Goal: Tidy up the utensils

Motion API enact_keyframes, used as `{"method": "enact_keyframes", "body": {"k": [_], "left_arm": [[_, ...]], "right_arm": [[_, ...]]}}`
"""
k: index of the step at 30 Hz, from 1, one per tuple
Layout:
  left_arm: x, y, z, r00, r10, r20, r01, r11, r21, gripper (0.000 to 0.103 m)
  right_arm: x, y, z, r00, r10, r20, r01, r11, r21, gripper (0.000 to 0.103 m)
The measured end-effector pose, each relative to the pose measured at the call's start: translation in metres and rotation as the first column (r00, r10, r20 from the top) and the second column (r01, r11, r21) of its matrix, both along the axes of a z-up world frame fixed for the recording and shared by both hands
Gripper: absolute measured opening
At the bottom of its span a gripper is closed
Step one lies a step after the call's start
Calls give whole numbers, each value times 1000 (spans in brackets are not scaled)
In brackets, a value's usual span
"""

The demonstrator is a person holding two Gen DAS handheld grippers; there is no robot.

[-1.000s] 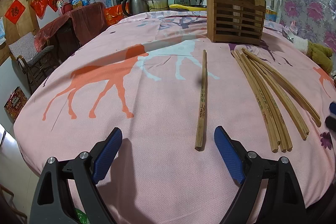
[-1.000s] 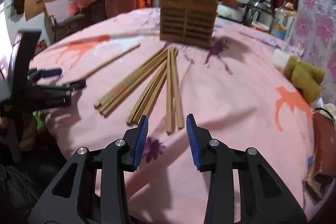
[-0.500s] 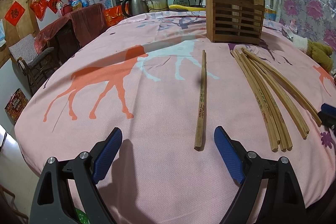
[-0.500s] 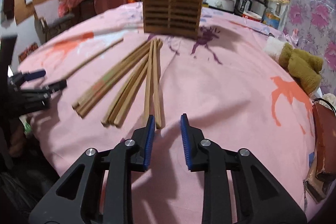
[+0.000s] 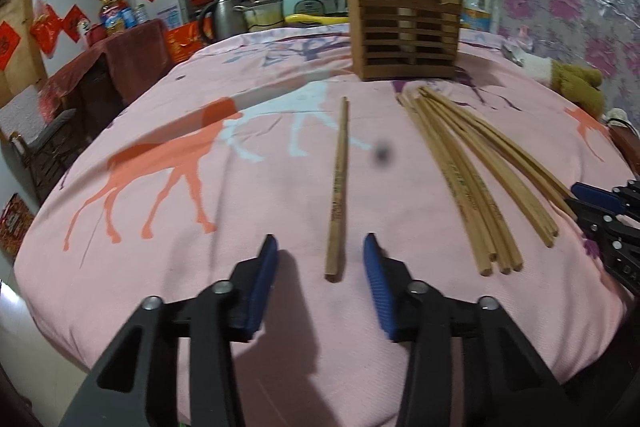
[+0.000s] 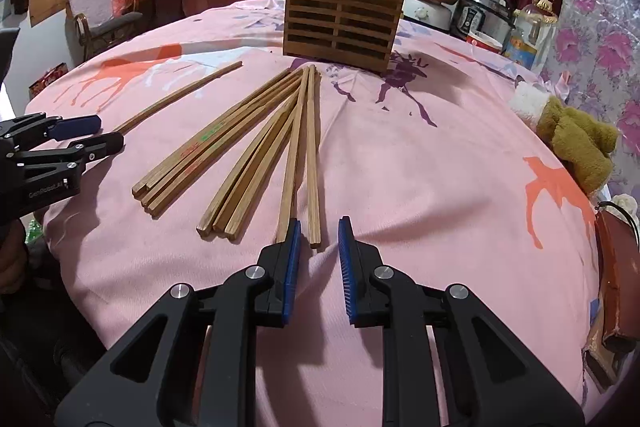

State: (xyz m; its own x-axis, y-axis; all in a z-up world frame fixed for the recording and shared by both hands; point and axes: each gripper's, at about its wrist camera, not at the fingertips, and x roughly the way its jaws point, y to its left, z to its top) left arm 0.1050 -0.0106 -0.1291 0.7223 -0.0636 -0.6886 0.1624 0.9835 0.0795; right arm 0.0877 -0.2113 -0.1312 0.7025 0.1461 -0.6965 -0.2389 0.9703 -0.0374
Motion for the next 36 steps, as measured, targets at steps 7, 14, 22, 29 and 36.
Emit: {"method": "enact_keyframes", "body": {"k": [7,14,22,29,36], "left_arm": [[-10,-7,0,998,-57,2,57,998,21,10],[-6,-9,-2,998,-61,5,61,998,17,6],[-7,-4,16,997,-71,-18,70,996,-52,6],[-8,-16,46,996,-92,-8,92,995,-43,6],[2,-22,89,991,-126,47,129,990,-61,6]], "right_arm": [[-1,-7,0,1000,-9,-17,10,999,38,7],[-2,-4,-1,1000,-9,-12,10,999,32,7],[-13,-22,25,997,-58,51,52,992,111,6],[-15,-41,65,984,-116,132,92,979,180,6],[-5,-45,102,971,-135,196,90,971,221,6]]}}
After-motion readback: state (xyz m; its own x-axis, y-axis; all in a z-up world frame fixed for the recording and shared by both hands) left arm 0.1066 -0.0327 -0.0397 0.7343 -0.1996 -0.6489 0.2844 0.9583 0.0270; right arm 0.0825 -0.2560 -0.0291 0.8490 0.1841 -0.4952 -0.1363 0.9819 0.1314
